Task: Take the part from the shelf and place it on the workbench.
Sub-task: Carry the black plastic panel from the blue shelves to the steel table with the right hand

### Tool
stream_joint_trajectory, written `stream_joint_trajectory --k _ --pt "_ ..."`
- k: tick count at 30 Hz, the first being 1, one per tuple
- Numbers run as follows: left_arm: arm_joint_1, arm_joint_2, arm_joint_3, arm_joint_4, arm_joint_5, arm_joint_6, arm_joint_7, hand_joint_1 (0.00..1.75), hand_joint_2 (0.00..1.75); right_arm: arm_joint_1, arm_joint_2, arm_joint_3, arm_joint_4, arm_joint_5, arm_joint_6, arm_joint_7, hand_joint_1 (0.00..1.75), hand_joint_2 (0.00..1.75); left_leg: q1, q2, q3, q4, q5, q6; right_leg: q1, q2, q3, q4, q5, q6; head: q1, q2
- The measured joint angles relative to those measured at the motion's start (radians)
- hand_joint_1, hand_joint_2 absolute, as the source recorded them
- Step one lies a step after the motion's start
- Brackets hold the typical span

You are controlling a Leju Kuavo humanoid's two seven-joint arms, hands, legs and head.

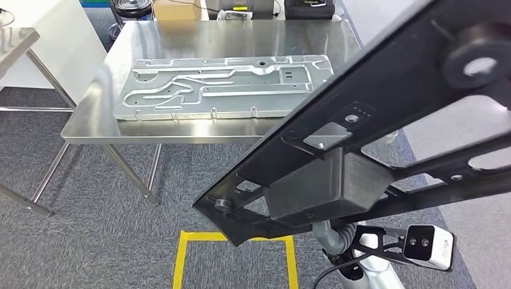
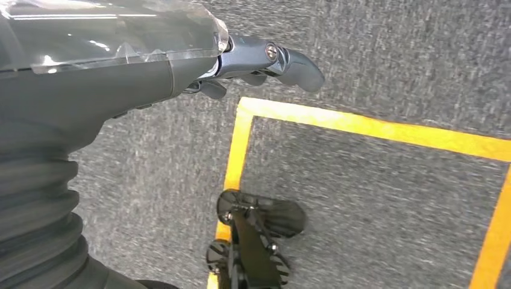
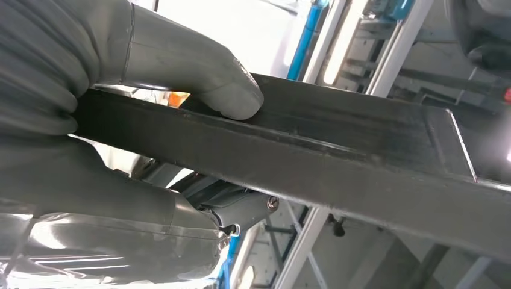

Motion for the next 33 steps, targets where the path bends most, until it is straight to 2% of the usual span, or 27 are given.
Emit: stream_joint_trajectory --k 1,2,5,6,7,9,10,11,12,13,15,16,17,20,21,22,24,25,26,27,29,30,31,33 --pt "0.001 0.001 0.000 0.000 0.002 0.001 -0.001 0.00 1.75 0.005 0.001 -0.001 -0.001 0.002 0.000 -0.002 1.75 1.75 -0.003 -0.001 0.001 -0.019 0.012 0.005 0.000 0.002 -0.001 0.001 -0.003 0.005 0.000 0.000" --pt "0.001 0.001 0.000 0.000 0.003 0.002 -0.003 0.00 1.75 0.009 0.002 -0.001 -0.002 0.003 0.001 -0.003 1.75 1.75 -0.006 -0.001 0.000 -0.019 0.010 0.009 0.000 0.003 -0.003 0.001 -0.005 0.010 0.000 0.000" --pt "0.000 0.002 0.001 0.000 0.004 0.002 -0.010 0.00 1.75 0.018 0.006 -0.008 -0.007 0.005 0.006 -0.005 1.75 1.75 0.001 0.001 0.008 -0.032 0.023 0.022 0.000 0.002 -0.009 0.019 -0.025 0.028 0.000 0.000" --pt "-0.002 0.001 0.001 0.000 0.005 0.001 -0.012 0.00 1.75 0.019 0.007 -0.010 -0.009 0.005 0.009 -0.006 1.75 1.75 0.005 0.003 0.012 -0.037 0.024 0.026 -0.001 0.001 -0.024 0.053 -0.045 0.034 0.000 0.000" --pt "-0.003 0.001 0.001 0.000 0.005 0.000 -0.013 0.00 1.75 0.020 0.008 -0.012 -0.010 0.005 0.011 -0.006 1.75 1.75 0.005 0.004 0.015 -0.039 0.023 0.028 -0.006 -0.002 -0.052 0.108 -0.073 0.040 0.000 0.000" --pt "-0.005 0.001 0.001 -0.001 0.005 -0.004 -0.015 0.00 1.75 0.024 0.008 -0.015 -0.011 0.005 0.014 -0.007 1.75 1.75 0.006 0.008 0.019 -0.038 0.018 0.030 -0.014 -0.005 -0.125 0.238 -0.120 0.049 0.000 0.000" --pt "-0.004 0.001 0.001 -0.001 0.005 -0.006 -0.016 0.00 1.75 0.026 0.008 -0.016 -0.011 0.005 0.016 -0.007 1.75 1.75 0.006 0.010 0.021 -0.038 0.015 0.030 -0.018 -0.007 -0.149 0.274 -0.122 0.052 0.000 0.000" --pt "-0.004 0.001 0.001 -0.001 0.005 -0.009 -0.017 0.00 1.75 0.028 0.008 -0.017 -0.011 0.005 0.016 -0.007 1.75 1.75 0.006 0.012 0.026 -0.037 0.012 0.029 -0.021 -0.009 -0.154 0.270 -0.102 0.054 0.000 0.000" --pt "-0.004 0.001 0.001 -0.001 0.005 -0.011 -0.017 0.00 1.75 0.029 0.008 -0.018 -0.012 0.005 0.017 -0.007 1.75 1.75 0.007 0.013 0.031 -0.037 0.008 0.027 -0.023 -0.013 -0.139 0.228 -0.067 0.055 0.000 0.000" --pt "-0.005 0.001 0.001 -0.001 0.005 -0.012 -0.017 0.00 1.75 0.029 0.008 -0.019 -0.013 0.005 0.018 -0.007 1.75 1.75 0.007 0.015 0.038 -0.037 0.003 0.024 -0.025 -0.021 -0.108 0.159 -0.025 0.055 0.000 0.000" --pt "-0.005 0.002 0.001 -0.001 0.004 -0.014 -0.017 0.00 1.75 0.029 0.009 -0.021 -0.016 0.005 0.019 -0.007 1.75 1.75 0.004 0.019 0.049 -0.036 -0.006 0.015 -0.019 -0.038 -0.054 0.041 0.023 0.048 0.000 0.000" --pt "-0.005 0.002 0.001 -0.001 0.005 -0.014 -0.016 0.00 1.75 0.029 0.010 -0.022 -0.018 0.005 0.020 -0.008 1.75 1.75 0.003 0.022 0.052 -0.036 -0.009 0.009 -0.016 -0.041 -0.043 0.013 0.028 0.042 0.000 0.000" --pt "-0.005 0.003 0.001 -0.001 0.005 -0.013 -0.016 0.00 1.75 0.029 0.012 -0.024 -0.019 0.005 0.021 -0.008 1.75 1.75 0.001 0.025 0.053 -0.037 -0.011 0.002 -0.012 -0.038 -0.041 0.007 0.024 0.035 0.000 0.000" --pt "-0.006 0.003 0.001 -0.001 0.004 -0.012 -0.015 0.00 1.75 0.030 0.018 -0.027 -0.023 0.005 0.026 -0.008 1.75 1.75 0.005 0.028 0.053 -0.023 -0.028 -0.016 -0.014 -0.022 -0.039 0.000 0.027 0.013 0.000 0.000" --pt "-0.007 0.003 0.000 -0.001 0.004 -0.013 -0.016 0.00 1.75 0.029 0.020 -0.027 -0.025 0.005 0.028 -0.008 1.75 1.75 0.007 0.022 0.040 0.009 -0.050 -0.020 -0.015 -0.018 -0.037 -0.002 0.029 0.006 0.000 0.000" --pt "-0.006 0.003 0.000 -0.001 0.004 -0.013 -0.016 0.00 1.75 0.028 0.023 -0.028 -0.026 0.005 0.030 -0.008 1.75 1.75 0.008 0.014 0.015 0.065 -0.081 -0.022 -0.015 -0.014 -0.035 -0.004 0.029 0.001 0.000 0.000" --pt "-0.005 0.003 0.000 -0.001 0.004 -0.013 -0.016 0.00 1.75 0.028 0.027 -0.029 -0.026 0.005 0.032 -0.006 1.75 1.75 0.008 0.004 -0.054 0.207 -0.144 -0.024 -0.011 -0.005 -0.036 -0.003 0.028 -0.005 0.000 0.000" --pt "-0.004 0.003 0.000 -0.001 0.004 -0.013 -0.016 0.00 1.75 0.029 0.027 -0.030 -0.026 0.006 0.033 -0.004 1.75 1.75 0.008 0.002 -0.080 0.256 -0.157 -0.024 -0.009 0.000 -0.035 -0.003 0.027 -0.006 0.000 0.000" --pt "-0.003 0.003 0.000 -0.001 0.004 -0.013 -0.016 0.00 1.75 0.030 0.027 -0.031 -0.026 0.007 0.033 -0.003 1.75 1.75 0.008 0.002 -0.089 0.268 -0.149 -0.022 -0.006 0.004 -0.034 -0.003 0.026 -0.007 0.000 0.000" --pt "-0.003 0.003 0.000 -0.001 0.004 -0.013 -0.016 0.00 1.75 0.030 0.027 -0.032 -0.026 0.009 0.033 -0.001 1.75 1.75 0.008 0.001 -0.076 0.236 -0.120 -0.018 -0.004 0.008 -0.031 -0.002 0.026 -0.007 0.000 0.000" --pt "-0.004 0.004 0.000 -0.001 0.004 -0.012 -0.014 0.00 1.75 0.030 0.028 -0.033 -0.025 0.014 0.032 0.003 1.75 1.75 0.004 -0.003 -0.012 0.094 -0.044 -0.005 0.001 0.014 -0.025 -0.002 0.023 -0.006 0.000 0.000" --pt "-0.005 0.005 0.000 -0.001 0.004 -0.012 -0.012 0.00 1.75 0.030 0.029 -0.034 -0.025 0.016 0.031 0.004 1.75 1.75 0.001 -0.006 0.017 0.029 -0.019 0.001 0.003 0.017 -0.023 -0.001 0.021 -0.004 0.000 0.000" --pt "-0.006 0.005 0.000 -0.001 0.005 -0.011 -0.010 0.00 1.75 0.030 0.030 -0.034 -0.025 0.019 0.030 0.005 1.75 1.75 -0.002 -0.008 0.035 -0.011 -0.008 0.006 0.004 0.019 -0.024 0.001 0.020 0.000 0.000 0.000" --pt "-0.007 0.005 0.001 -0.001 0.005 -0.009 -0.005 0.00 1.75 0.032 0.033 -0.034 -0.025 0.022 0.030 0.007 1.75 1.75 -0.006 -0.010 0.041 -0.031 -0.007 0.013 0.002 0.021 -0.027 0.001 0.021 0.010 0.000 0.000"
